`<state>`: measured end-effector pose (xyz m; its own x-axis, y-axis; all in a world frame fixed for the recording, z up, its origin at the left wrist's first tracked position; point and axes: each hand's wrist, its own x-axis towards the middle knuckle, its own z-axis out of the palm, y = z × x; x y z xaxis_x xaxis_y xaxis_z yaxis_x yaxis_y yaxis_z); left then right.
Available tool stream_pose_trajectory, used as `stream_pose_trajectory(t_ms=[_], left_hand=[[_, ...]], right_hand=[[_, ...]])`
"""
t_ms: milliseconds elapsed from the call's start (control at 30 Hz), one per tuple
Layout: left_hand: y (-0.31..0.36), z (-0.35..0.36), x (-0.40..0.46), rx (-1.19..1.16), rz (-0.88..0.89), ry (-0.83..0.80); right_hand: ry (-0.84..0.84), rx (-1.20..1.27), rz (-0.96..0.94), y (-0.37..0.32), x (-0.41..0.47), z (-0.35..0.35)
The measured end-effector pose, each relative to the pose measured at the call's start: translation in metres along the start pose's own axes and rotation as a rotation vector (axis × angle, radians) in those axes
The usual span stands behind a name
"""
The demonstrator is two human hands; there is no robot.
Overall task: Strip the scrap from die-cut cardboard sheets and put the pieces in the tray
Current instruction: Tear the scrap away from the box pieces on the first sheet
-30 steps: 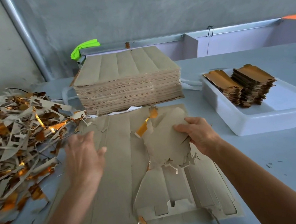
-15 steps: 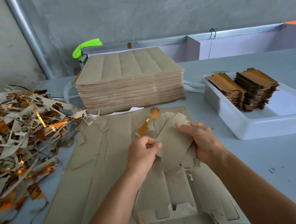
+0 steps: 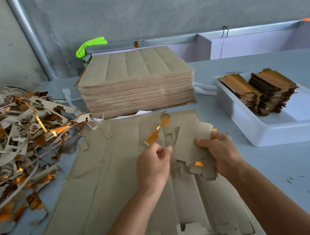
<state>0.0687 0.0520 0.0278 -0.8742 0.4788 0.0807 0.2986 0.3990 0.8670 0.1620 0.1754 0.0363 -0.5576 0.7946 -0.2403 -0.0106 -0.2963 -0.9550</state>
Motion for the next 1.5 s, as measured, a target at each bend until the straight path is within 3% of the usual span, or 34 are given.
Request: stream_pose_trajectory(t_ms=[100, 233, 400, 533, 733, 933, 1067, 1100, 1167, 1333, 1500], left_hand=[[-0.004, -0.012, 0.019, 0.268, 0.095, 0.203], [-0.004, -0.006, 0.050, 0.449, 0.049, 0.064], [-0.004, 0.016, 0.072, 0.484, 0.001, -0.143], [-0.019, 0.020, 0.074, 0.470, 0.073, -0.210], [-0.041, 0.021, 0.070, 0.121, 0.107, -0.075], [-0.031, -0.005, 0.074, -0.641, -0.021, 0.009], [-0.017, -0.034, 0.079, -1.027, -0.043, -0.003], [-0.013, -0.038, 0.078, -1.034, -0.015, -0.024], [-0.004, -0.040, 0.067, -0.829, 0.075, -0.140], [0.013, -0.017, 0.031, -0.451, 0.067, -0.621], [0.015, -0.001, 0.016, -0.390, 0.026, -0.751]], right_hand=[[-0.021, -0.021, -0.050, -0.004, -0.003, -0.008], [-0.107, -0.025, -0.085, -0.009, -0.013, -0.012], [-0.163, 0.019, -0.120, -0.011, -0.022, -0.016], [-0.077, 0.176, -0.194, -0.016, -0.016, -0.029], [0.164, 0.387, -0.176, -0.016, -0.002, -0.048], [0.245, 0.449, -0.160, -0.018, 0.002, -0.057], [0.254, 0.463, -0.163, -0.023, 0.002, -0.058], [0.250, 0.474, -0.154, -0.023, 0.002, -0.056], [0.237, 0.502, -0.128, -0.021, 0.002, -0.048], [0.148, 0.551, -0.106, -0.021, 0.002, -0.021], [0.090, 0.568, -0.110, -0.028, 0.005, 0.000]])
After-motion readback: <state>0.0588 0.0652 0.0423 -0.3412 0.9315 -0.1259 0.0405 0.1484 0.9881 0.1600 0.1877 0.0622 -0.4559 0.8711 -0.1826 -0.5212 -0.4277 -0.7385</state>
